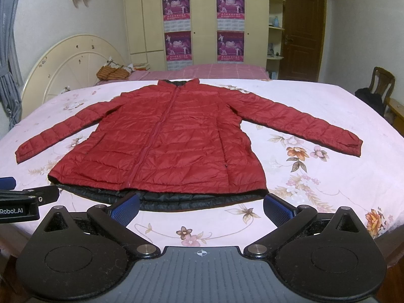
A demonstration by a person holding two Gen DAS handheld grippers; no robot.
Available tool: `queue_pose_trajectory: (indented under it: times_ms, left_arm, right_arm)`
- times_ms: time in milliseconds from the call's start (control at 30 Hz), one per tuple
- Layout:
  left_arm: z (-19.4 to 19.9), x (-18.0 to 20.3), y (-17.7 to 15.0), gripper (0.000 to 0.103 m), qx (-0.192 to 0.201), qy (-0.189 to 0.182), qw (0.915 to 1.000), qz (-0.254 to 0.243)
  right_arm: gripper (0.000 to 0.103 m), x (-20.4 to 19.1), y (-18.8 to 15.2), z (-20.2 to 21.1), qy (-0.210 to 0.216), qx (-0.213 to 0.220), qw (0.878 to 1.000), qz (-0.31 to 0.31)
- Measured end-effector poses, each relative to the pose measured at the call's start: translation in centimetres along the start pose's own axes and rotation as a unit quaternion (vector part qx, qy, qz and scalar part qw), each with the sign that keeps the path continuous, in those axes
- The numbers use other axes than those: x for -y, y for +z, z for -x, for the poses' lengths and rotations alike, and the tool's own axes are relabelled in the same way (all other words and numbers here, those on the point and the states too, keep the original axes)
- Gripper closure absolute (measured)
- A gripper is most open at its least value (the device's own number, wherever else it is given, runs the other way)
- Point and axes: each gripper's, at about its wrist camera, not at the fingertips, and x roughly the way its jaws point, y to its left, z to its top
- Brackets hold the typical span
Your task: Fold large clothes
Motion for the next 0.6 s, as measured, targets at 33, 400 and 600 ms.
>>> queue_pose_trajectory:
  times_ms: [33, 400, 600]
  left_arm:
    - [0.04, -0.01, -0.03, 0.0, 0.0, 0.0, 1.0, 0.0]
    - [0.0, -0.03, -0.03, 0.0, 0.001, 0.0, 1.0, 0.0]
    - [-0.18, -0.13, 0.0, 0.0, 0.0, 0.0, 1.0, 0.004]
  right_arm:
    - [0.0, 0.02, -0.02, 0.03, 0.0, 0.0, 1.0, 0.0]
    - [0.0, -0.09, -0.03, 0.15, -0.001, 0.0, 1.0, 0.0]
    - [0.0, -0.15, -0.03, 0.2, -0.001, -0.001, 1.0, 0.001]
